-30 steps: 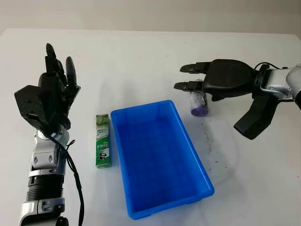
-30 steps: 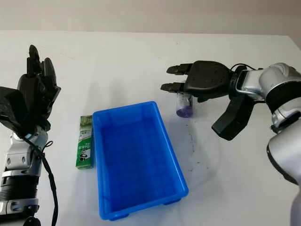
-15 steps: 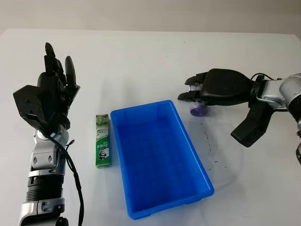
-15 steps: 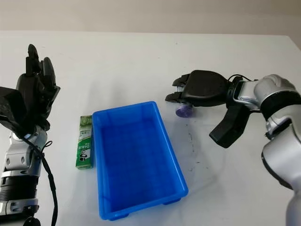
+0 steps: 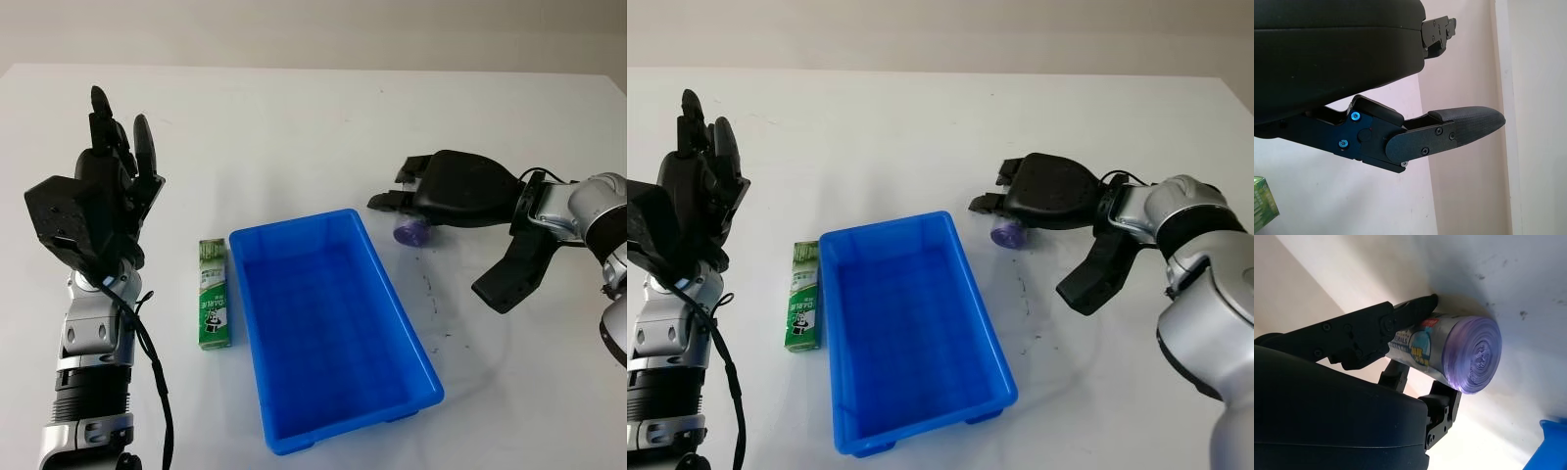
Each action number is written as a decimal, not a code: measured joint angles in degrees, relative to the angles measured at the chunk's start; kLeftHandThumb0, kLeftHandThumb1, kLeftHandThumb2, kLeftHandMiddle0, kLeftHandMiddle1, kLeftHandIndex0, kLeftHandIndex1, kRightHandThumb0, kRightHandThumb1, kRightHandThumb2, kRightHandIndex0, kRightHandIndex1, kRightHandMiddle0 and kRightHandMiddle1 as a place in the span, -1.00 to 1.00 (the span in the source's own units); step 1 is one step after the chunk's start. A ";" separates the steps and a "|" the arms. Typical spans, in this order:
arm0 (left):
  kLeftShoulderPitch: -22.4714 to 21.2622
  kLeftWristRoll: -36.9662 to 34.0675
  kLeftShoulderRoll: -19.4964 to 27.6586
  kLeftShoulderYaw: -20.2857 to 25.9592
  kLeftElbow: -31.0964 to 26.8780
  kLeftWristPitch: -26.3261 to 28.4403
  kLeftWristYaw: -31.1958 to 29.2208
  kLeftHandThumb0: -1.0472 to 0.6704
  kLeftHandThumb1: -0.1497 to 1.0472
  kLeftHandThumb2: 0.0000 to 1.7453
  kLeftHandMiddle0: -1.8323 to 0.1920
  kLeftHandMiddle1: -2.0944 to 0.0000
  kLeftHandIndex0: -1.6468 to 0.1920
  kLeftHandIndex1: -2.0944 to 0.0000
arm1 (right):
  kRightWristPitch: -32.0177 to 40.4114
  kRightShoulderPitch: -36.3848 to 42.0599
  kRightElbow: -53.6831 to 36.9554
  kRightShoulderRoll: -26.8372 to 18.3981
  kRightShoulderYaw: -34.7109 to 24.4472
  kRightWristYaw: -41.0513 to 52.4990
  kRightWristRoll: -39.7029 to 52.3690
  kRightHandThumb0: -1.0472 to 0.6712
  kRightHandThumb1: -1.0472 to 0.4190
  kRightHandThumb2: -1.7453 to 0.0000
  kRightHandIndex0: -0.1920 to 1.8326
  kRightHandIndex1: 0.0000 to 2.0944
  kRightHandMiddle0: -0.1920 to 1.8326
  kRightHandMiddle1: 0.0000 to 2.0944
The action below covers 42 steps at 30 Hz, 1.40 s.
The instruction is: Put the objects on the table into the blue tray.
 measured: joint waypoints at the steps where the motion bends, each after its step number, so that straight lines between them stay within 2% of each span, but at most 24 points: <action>1: 0.00 0.01 0.00 0.00 0.00 0.00 -0.01 -0.71 1.00 -0.26 1.00 0.95 1.00 1.00 | 0.40 0.01 0.02 0.04 0.03 -0.35 0.03 -0.32 -0.97 0.93 -0.10 0.98 -0.50 0.92; 3: 0.00 0.07 0.00 0.00 0.00 0.00 0.01 -0.72 1.00 -0.27 0.99 0.95 1.00 1.00 | 1.01 0.12 0.13 0.12 -0.15 -0.04 0.60 -0.39 -0.99 0.85 0.15 1.00 -0.29 0.98; 5: 0.00 0.19 0.00 -0.05 0.00 0.00 0.03 -0.72 1.00 -0.27 0.99 0.95 1.00 1.00 | 1.26 0.18 0.31 0.26 -0.83 1.31 1.85 -0.42 -1.00 0.79 0.26 1.00 -0.13 1.00; 7: 0.00 0.23 0.00 -0.07 0.00 0.00 0.03 -0.71 1.00 -0.27 1.00 0.95 1.00 1.00 | 1.25 0.38 0.41 0.30 -2.09 1.92 3.81 -0.41 -1.00 0.78 0.31 1.00 -0.06 1.00; 12: 0.00 0.20 0.00 -0.08 0.00 0.17 0.01 -0.71 1.00 -0.27 1.00 0.97 1.00 1.00 | 0.18 1.41 0.40 0.41 -6.46 5.06 9.93 -0.37 -1.00 0.74 0.30 1.00 0.02 1.00; 18: 0.00 0.22 -0.02 -0.11 0.00 0.15 0.04 -0.70 1.00 -0.27 0.99 0.96 1.00 1.00 | -1.16 2.22 -0.26 1.37 -10.80 8.38 15.34 -0.33 -1.00 0.84 0.15 1.00 -0.02 1.00; 26: 0.00 0.23 -0.01 -0.08 0.02 0.14 0.04 -0.70 1.00 -0.27 0.99 0.95 1.00 1.00 | -2.68 1.86 -4.08 1.55 -20.50 13.73 25.48 -0.26 -0.98 0.92 0.16 1.00 -0.01 1.00; 30: -0.01 0.22 -0.01 -0.08 0.08 0.14 0.04 -0.70 1.00 -0.27 0.99 0.95 1.00 1.00 | -5.11 1.52 -8.40 1.66 -26.79 17.43 32.24 -0.26 -1.00 0.81 0.27 1.00 0.07 1.00; 34: -0.02 0.21 -0.01 -0.09 0.09 0.23 0.05 -0.70 1.00 -0.27 0.99 0.95 1.00 1.00 | -6.79 1.54 -15.70 1.94 -33.72 24.54 40.22 -0.26 -1.00 0.77 0.24 1.00 -0.07 0.96; 37: -0.02 0.22 -0.01 -0.15 0.10 0.24 0.05 -0.70 1.00 -0.27 0.99 0.95 1.00 1.00 | -8.06 2.20 -22.02 2.50 -37.79 30.70 45.84 -0.25 -1.00 0.76 0.28 1.00 -0.06 0.99; 42: -0.02 0.09 -0.01 -0.09 0.10 0.29 0.04 -0.70 1.00 -0.28 1.00 0.95 1.00 1.00 | -7.83 6.64 -32.97 4.62 -42.61 44.31 56.82 -0.22 -1.00 0.75 0.46 1.00 0.24 1.00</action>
